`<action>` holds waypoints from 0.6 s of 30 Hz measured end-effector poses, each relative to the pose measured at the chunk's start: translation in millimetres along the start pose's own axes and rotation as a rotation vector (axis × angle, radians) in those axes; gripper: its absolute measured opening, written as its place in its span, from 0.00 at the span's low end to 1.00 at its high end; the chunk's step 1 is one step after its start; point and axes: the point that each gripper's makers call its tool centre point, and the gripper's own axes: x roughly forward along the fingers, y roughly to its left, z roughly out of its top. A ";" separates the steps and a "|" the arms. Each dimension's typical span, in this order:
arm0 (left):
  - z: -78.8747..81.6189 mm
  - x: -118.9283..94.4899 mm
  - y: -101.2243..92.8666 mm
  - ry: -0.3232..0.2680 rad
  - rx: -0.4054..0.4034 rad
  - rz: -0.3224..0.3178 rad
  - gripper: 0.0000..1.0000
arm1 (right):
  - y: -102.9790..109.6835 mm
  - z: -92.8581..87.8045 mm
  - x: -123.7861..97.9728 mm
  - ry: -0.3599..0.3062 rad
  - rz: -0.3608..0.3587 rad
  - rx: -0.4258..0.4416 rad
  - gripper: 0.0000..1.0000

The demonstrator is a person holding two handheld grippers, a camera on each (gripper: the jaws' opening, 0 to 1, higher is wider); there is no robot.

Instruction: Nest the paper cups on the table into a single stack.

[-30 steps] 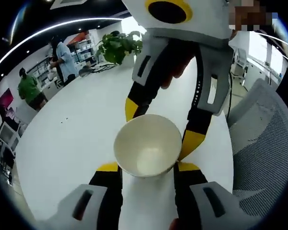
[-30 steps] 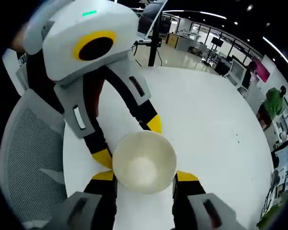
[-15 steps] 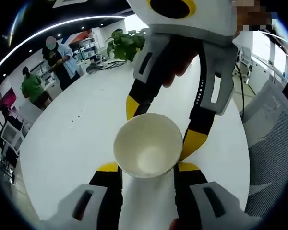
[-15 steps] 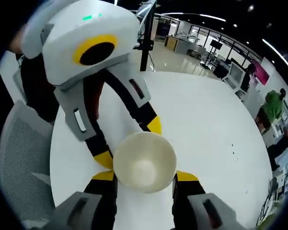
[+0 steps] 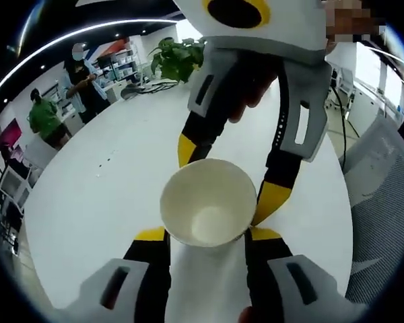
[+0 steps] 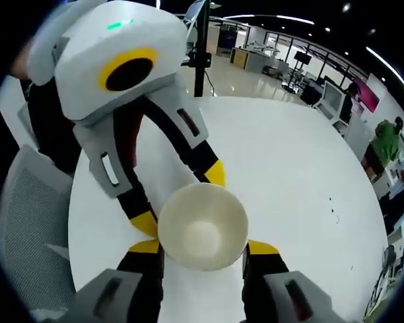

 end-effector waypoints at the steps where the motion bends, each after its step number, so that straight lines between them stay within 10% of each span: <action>1: 0.1 -0.8 -0.1 0.003 -0.003 0.004 0.45 | 1.5 -1.3 1.0 0.003 0.002 0.004 0.47; 18: -18.3 -17.7 3.6 -0.023 -0.168 0.107 0.55 | 14.2 -25.5 -10.3 -0.035 -0.050 0.166 0.64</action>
